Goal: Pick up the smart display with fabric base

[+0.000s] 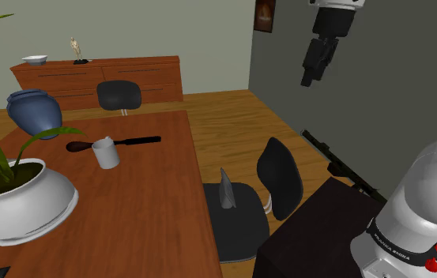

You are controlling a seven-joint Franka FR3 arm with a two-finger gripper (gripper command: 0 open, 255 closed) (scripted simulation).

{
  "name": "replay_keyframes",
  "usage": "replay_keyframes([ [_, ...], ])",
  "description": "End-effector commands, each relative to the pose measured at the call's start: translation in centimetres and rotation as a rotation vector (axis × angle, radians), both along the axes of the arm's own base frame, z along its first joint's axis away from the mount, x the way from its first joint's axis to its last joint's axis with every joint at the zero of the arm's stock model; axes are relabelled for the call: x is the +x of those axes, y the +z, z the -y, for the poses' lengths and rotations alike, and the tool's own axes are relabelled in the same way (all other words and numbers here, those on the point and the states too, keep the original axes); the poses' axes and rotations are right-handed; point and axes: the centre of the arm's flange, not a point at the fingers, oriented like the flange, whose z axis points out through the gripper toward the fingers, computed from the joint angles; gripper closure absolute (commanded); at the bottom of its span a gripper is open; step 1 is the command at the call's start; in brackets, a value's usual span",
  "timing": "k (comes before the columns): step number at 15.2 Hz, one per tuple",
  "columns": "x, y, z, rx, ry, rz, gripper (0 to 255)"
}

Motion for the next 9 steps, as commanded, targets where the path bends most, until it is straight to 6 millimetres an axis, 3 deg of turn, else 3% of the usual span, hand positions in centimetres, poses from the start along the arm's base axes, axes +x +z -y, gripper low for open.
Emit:
replay_keyframes([
  [1,0.0,0.0,0.0,0.000,0.000,0.000,0],
  [9,4.4,-8.8,-4.6,-0.038,-0.154,-0.013,0],
])
